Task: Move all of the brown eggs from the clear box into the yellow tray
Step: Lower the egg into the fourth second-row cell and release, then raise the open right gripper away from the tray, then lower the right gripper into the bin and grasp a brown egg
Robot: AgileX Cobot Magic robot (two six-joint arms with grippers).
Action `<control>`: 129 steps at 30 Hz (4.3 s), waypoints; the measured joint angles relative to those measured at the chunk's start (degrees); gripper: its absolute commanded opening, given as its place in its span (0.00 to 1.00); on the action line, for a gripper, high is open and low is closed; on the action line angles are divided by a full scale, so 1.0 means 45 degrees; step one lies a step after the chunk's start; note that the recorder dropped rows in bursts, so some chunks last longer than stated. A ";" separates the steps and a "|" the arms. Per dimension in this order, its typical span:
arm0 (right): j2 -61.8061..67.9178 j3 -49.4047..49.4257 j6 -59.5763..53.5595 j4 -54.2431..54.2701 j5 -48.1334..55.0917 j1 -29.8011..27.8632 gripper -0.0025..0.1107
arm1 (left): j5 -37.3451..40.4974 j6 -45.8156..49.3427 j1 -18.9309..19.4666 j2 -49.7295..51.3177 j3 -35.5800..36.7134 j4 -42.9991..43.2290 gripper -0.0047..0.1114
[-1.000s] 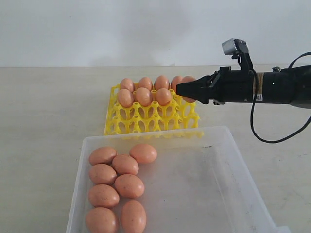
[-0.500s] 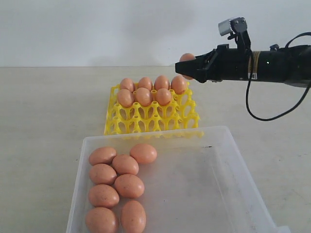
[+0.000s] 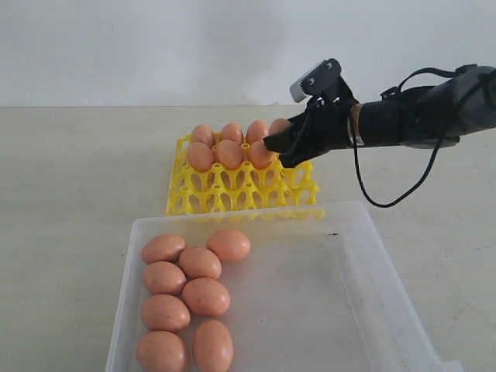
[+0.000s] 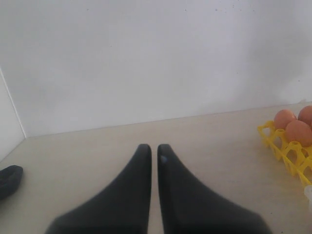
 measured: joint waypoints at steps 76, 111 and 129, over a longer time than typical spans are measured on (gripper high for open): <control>-0.3322 0.0246 1.0543 -0.5491 -0.1698 0.0052 0.02 | 0.0000 0.0000 0.0000 0.0000 0.0000 0.0000 0.08; -0.7151 0.0266 0.1080 -0.2611 1.4581 0.7534 0.02 | 0.0000 0.0000 0.0000 0.0000 0.0000 0.0000 0.08; -0.7057 0.0356 -1.4740 2.0873 2.0883 0.6328 0.05 | 0.0000 0.0000 0.0000 0.0000 0.0000 0.0000 0.08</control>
